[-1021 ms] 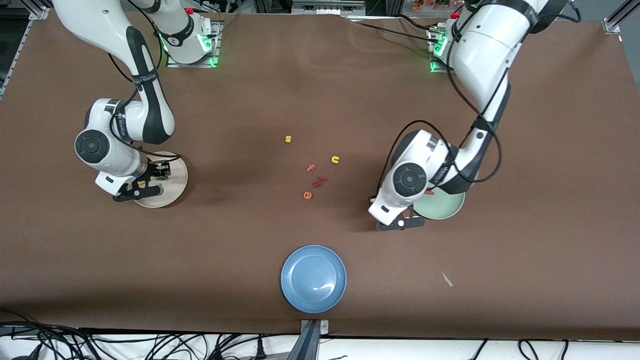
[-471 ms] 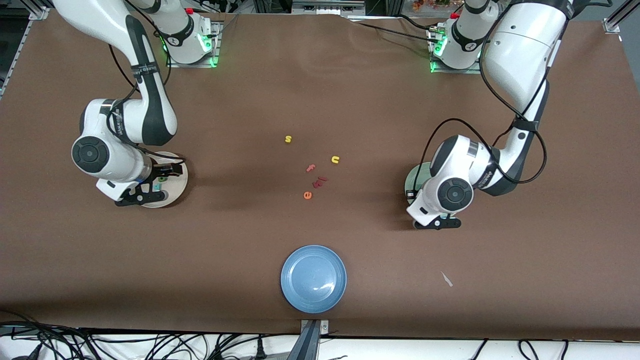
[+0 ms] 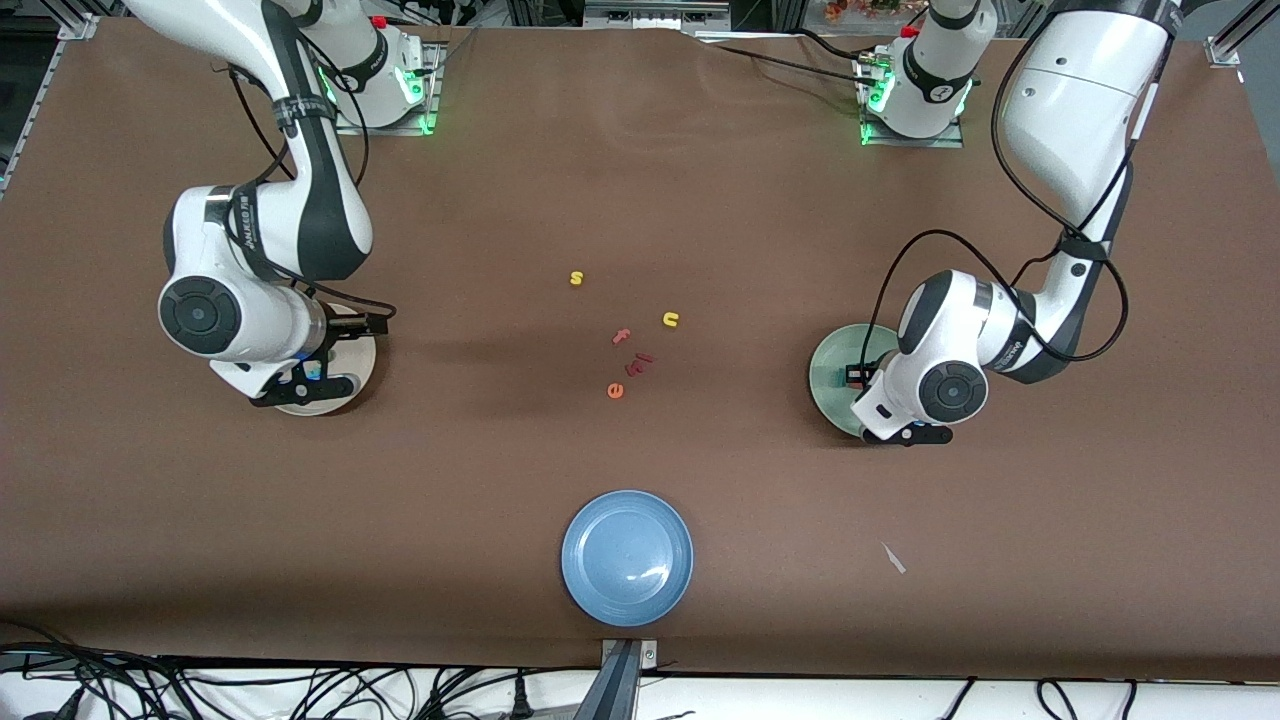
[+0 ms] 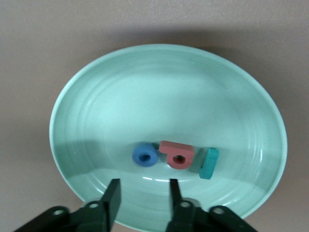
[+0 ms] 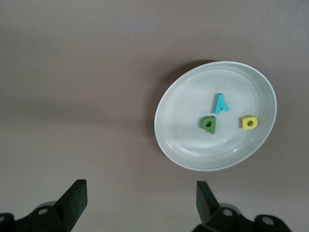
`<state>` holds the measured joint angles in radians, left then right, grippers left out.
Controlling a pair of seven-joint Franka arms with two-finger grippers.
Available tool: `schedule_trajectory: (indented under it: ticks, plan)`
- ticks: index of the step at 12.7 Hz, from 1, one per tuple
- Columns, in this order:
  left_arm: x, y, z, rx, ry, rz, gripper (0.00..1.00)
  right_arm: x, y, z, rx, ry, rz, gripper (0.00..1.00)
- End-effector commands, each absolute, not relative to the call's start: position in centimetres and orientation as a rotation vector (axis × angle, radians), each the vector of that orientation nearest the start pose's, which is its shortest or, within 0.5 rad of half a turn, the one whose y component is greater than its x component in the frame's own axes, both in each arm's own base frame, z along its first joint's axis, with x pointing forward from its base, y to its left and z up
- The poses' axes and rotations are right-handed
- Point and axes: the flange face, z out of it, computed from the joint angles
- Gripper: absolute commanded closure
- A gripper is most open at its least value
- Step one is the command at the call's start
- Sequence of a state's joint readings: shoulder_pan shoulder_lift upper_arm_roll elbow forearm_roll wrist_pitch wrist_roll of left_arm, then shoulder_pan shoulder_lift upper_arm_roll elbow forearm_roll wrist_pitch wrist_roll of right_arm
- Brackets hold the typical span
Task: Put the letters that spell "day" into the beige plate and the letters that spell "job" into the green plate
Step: 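Place the blue o on the green plate while the right gripper withdraws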
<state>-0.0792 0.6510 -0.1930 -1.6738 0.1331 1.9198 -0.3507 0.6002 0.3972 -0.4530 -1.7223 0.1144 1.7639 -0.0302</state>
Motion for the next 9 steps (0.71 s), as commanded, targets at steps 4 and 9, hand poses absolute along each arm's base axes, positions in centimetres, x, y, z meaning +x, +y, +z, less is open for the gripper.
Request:
schedule_trajectory:
  ticks: [4,9]
  plan:
    - [62.6,-15.7,32.7,-3.011,-0.004,0.334,0.0,55.7,12.5,47.3,-3.18,-0.333,0.447,0.0]
    - [61.1,-13.8,46.4,-3.005,0.085,0.222,0.0,53.6,9.2,55.4,-3.192,-0.252,0.352,0.0]
